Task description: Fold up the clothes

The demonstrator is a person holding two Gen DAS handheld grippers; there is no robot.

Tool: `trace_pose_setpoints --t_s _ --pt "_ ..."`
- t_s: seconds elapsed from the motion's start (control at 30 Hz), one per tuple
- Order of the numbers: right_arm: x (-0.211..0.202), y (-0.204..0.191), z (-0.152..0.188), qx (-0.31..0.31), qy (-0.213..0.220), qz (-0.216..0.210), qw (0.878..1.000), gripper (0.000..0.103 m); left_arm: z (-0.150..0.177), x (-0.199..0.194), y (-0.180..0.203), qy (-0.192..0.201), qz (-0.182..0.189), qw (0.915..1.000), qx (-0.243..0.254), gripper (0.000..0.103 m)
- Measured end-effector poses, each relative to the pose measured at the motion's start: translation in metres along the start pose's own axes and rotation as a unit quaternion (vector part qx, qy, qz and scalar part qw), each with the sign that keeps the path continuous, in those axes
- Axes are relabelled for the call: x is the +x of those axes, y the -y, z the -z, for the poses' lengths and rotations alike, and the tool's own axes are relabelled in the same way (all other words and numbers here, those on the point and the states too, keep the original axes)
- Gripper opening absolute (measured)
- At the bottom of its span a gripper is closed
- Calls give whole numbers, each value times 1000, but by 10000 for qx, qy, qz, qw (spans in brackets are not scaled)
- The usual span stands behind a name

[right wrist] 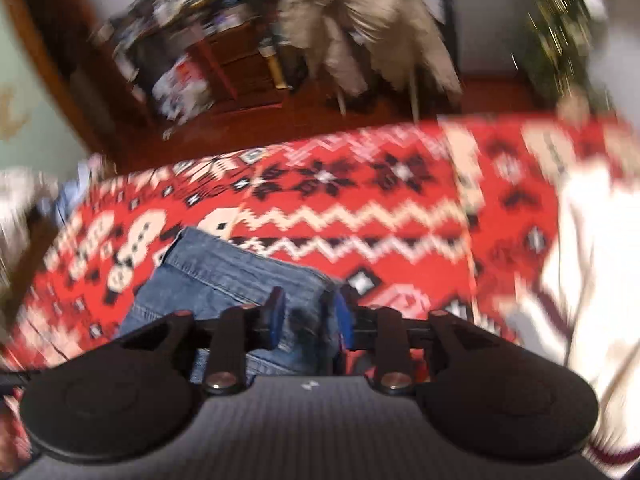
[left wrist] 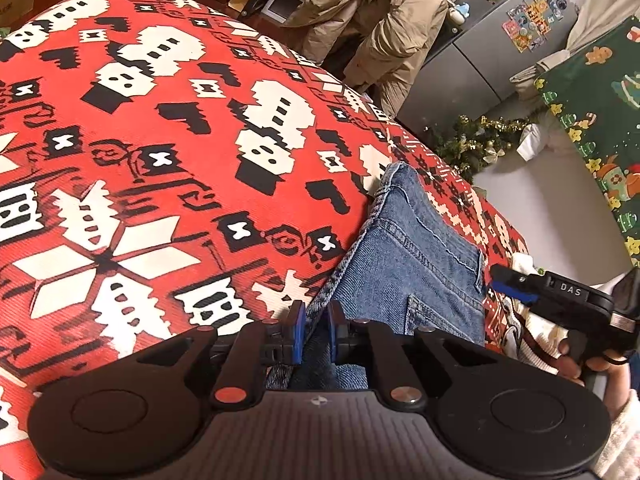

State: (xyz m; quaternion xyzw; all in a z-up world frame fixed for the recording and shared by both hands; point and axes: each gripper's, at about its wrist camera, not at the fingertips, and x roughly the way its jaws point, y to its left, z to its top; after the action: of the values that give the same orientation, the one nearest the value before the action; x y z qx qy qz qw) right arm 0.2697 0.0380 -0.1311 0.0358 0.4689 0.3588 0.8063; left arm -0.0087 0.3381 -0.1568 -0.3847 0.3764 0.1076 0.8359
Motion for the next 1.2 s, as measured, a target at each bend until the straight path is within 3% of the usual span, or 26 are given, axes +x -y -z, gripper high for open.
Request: trace_pose_setpoints --t_s 0.1,0.23,0.47,0.57,0.63,0.87,1.0,1.2 --pt "14 15 4 320 -134 -209 9992 41 0 0 0 4 -43 10000 5 10" --pt "31 22 2 286 -145 -446 9985 50 -1 2 -3 -20 -45 10000 -58 10" --pt "54 29 -13 300 -239 -988 9944 49 0 4 0 -5 -83 9999 57 10" --pt "53 19 -13 80 -258 -858 9959 35 -1 4 -3 -26 -33 10000 -40 10" --pt "51 14 -13 -65 -216 -713 9972 17 -2 3 -4 -10 -39 10000 -65 10" --pt "-2 -46 2 -1138 413 -47 9926 12 -8 -13 0 323 -294 9990 98 10" --pt "-55 -96 24 -1986 836 190 9763 11 -13 -38 -2 643 -303 9975 -48 10" --pt "-138 -153 98 -3431 1416 98 9285 11 -1 -102 -12 1149 -201 9923 -408 10"
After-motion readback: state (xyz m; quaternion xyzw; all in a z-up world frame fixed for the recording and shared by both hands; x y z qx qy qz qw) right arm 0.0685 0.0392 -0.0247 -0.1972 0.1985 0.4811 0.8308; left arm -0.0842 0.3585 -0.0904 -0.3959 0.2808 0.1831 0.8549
